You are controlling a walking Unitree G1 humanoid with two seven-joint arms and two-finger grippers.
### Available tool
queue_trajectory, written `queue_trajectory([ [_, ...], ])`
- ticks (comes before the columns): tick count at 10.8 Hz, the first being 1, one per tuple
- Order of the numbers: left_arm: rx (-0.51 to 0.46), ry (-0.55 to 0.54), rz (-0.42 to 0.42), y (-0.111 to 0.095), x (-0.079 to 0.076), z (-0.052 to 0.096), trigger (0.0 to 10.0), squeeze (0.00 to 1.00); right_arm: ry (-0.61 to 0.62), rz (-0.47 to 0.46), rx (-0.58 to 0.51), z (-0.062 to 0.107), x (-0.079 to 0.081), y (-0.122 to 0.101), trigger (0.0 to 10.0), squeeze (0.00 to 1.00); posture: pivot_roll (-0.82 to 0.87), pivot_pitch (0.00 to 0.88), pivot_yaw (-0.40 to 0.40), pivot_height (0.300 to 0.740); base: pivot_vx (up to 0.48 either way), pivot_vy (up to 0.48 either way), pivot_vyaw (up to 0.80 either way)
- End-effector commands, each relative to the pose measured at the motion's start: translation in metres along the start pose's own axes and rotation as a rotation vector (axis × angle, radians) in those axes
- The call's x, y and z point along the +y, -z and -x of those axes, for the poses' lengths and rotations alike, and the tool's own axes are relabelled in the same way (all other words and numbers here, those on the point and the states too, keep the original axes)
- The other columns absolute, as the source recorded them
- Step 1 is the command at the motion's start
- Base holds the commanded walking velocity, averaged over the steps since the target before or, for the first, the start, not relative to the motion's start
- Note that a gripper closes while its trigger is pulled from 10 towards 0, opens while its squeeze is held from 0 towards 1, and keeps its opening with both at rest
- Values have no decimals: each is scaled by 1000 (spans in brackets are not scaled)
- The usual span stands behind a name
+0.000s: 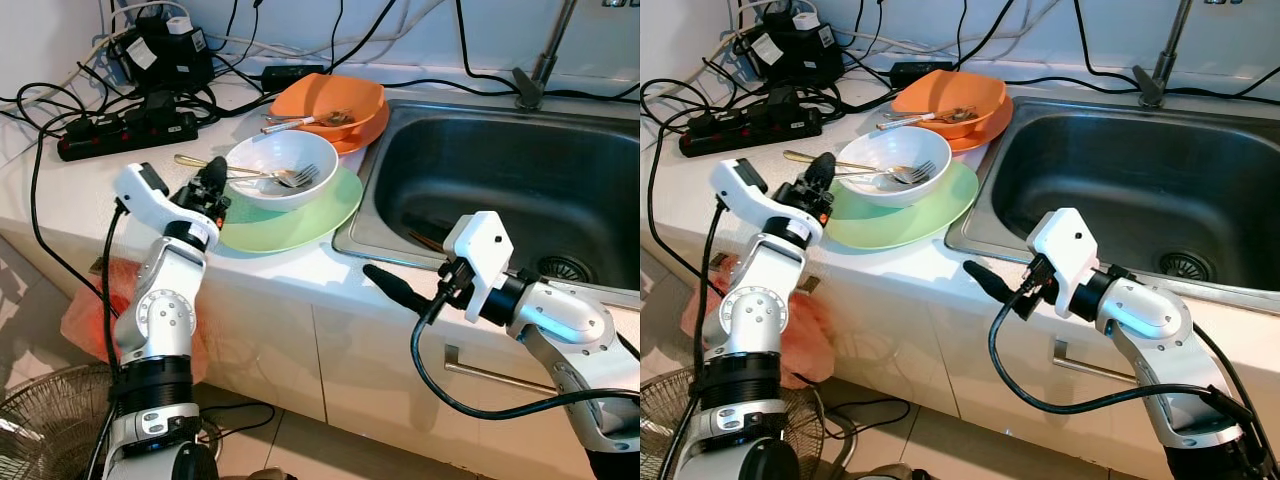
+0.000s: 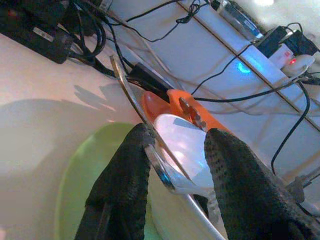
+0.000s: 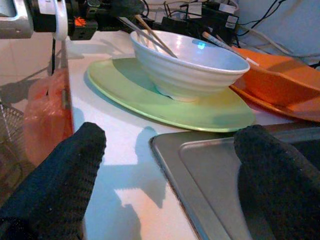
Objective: Kitchen organization
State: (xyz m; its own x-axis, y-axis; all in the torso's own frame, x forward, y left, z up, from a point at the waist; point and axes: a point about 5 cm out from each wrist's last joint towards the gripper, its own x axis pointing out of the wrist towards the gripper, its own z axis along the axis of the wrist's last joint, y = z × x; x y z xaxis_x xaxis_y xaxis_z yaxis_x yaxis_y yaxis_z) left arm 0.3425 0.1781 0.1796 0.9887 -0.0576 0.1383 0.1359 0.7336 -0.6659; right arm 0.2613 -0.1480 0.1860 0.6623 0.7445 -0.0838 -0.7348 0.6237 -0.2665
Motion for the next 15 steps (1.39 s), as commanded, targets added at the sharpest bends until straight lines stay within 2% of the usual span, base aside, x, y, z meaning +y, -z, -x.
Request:
queue_trajectory([
  [1, -19, 22, -21, -7, -5, -1, 0, 0, -11, 1, -1, -1, 5, 0, 10000, 0, 75, 47, 128, 740, 0, 0, 0],
  [6, -28, 52, -59, -11, -12, 1, 0, 0, 1, 3, -2, -2, 5, 1, 10000, 0, 77, 48, 131, 740, 0, 0, 0],
  [9, -36, 65, -53, -13, -16, 1, 0, 0, 3, 1, -2, -2, 5, 2, 10000, 0, 79, 50, 130, 740, 0, 0, 0],
  [15, -89, 146, -29, -28, -37, -4, 0, 0, 27, 0, -17, -6, 1, 2, 10000, 0, 99, 42, 122, 740, 0, 0, 0],
])
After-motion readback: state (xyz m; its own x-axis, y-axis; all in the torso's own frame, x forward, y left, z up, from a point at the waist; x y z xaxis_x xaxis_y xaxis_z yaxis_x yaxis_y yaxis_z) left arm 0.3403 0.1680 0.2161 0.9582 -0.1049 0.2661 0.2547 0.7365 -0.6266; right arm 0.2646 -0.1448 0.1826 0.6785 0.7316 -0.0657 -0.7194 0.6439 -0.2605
